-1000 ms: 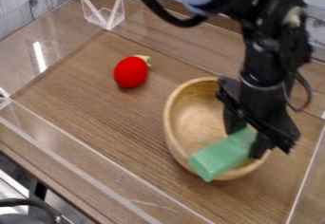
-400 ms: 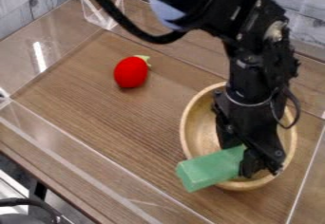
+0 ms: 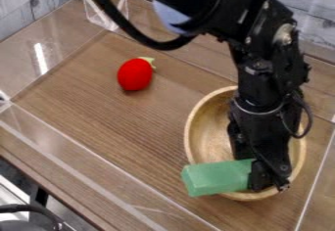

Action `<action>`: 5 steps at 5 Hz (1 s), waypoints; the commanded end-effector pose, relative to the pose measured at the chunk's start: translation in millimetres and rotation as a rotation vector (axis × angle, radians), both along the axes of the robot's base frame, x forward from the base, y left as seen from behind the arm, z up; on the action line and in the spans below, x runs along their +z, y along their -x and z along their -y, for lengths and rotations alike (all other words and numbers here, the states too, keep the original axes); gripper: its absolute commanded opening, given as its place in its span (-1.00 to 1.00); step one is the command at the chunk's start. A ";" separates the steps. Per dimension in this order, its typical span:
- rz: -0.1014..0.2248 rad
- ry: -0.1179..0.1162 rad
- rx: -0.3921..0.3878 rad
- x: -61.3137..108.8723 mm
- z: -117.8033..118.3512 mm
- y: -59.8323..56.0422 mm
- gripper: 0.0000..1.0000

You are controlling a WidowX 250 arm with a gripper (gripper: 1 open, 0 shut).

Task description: Remove the green stick from the brown bowl and put it on the table

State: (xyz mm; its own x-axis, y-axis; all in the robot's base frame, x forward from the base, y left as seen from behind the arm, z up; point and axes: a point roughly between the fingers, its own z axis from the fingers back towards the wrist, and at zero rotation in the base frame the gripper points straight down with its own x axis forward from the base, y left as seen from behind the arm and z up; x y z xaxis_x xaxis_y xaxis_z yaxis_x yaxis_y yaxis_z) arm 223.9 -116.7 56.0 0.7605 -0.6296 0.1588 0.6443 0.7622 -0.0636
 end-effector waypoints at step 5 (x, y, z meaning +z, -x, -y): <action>-0.008 0.018 -0.131 3.5 4.8 7.3 -1.00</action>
State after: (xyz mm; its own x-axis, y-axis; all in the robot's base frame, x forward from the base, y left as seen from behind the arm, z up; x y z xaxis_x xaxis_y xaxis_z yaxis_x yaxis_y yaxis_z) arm 211.6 -120.3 52.7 0.6802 -0.7206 0.1344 0.7328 0.6735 -0.0970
